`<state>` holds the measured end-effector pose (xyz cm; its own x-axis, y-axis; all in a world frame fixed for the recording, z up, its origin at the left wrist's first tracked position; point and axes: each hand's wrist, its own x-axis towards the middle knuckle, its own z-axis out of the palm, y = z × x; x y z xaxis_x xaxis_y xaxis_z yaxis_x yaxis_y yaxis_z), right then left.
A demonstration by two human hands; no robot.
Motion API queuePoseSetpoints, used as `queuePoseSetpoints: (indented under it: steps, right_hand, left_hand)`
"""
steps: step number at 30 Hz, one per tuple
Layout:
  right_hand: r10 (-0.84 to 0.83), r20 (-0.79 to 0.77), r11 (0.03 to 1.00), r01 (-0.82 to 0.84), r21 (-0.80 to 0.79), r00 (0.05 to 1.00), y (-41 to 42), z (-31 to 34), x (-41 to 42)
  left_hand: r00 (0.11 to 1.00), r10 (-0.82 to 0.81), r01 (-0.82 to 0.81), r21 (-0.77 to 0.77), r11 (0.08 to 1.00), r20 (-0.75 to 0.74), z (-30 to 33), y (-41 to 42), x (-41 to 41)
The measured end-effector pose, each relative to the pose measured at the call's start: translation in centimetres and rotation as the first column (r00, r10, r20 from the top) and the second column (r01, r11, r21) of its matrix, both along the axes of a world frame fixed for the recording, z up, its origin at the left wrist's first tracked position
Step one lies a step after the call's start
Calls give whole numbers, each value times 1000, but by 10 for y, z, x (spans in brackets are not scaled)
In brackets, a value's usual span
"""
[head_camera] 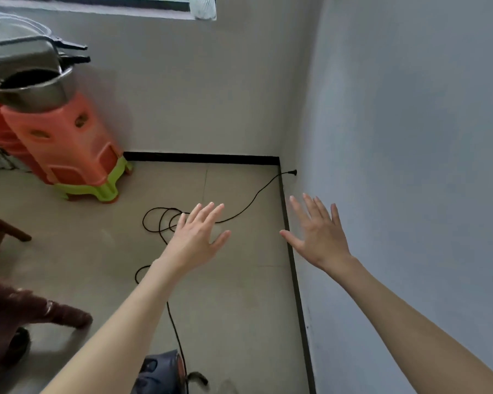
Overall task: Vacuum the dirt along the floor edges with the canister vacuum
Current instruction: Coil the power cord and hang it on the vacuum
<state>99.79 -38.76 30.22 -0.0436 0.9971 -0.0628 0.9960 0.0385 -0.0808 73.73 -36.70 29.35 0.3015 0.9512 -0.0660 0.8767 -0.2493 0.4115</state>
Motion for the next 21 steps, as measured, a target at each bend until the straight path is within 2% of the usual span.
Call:
queuePoseSetpoints:
  steps: [4, 8, 16, 21]
  right_hand:
    - [3, 78, 997, 3, -72, 997, 75, -18, 22]
    - [36, 139, 989, -16, -147, 990, 154, -47, 46]
    - [96, 270, 934, 6, -356, 958, 354, -117, 124]
    - [159, 352, 903, 9, -430, 922, 463, -159, 157]
  left_hand:
    - [998, -60, 61, -49, 997, 26, -15, 77, 33]
    - [996, -87, 84, -124, 989, -14, -46, 152, 61]
    - [997, -53, 35, -265, 964, -60, -119, 336, 137]
    - [997, -67, 52, -348, 936, -33, -173, 430, 181]
